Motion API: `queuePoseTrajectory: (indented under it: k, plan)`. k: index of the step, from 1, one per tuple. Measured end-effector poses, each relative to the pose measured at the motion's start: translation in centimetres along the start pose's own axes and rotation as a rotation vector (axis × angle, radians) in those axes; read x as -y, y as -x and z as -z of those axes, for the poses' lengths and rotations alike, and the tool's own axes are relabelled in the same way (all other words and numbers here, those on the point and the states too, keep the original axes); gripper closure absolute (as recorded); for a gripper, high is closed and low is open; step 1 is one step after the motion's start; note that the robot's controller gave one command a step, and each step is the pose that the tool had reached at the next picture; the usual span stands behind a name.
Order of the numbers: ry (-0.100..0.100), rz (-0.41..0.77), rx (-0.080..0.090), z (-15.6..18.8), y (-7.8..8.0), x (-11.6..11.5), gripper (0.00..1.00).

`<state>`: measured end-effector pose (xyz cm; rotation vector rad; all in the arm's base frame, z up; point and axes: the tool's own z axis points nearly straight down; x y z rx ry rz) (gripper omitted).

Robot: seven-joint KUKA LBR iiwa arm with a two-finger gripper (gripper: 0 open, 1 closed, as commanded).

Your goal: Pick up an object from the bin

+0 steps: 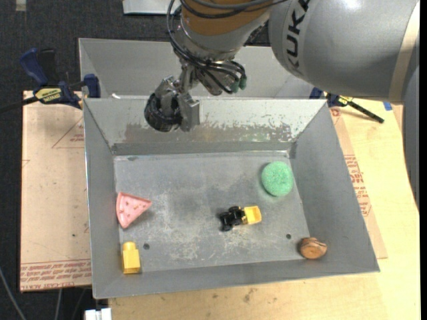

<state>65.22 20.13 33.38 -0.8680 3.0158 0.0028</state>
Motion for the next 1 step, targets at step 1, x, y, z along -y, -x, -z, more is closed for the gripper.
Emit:
queuePoseTrajectory:
  k: [1]
  plan:
    - [-0.004,0.084,0.002,-1.39,0.5,-1.82,1.0]
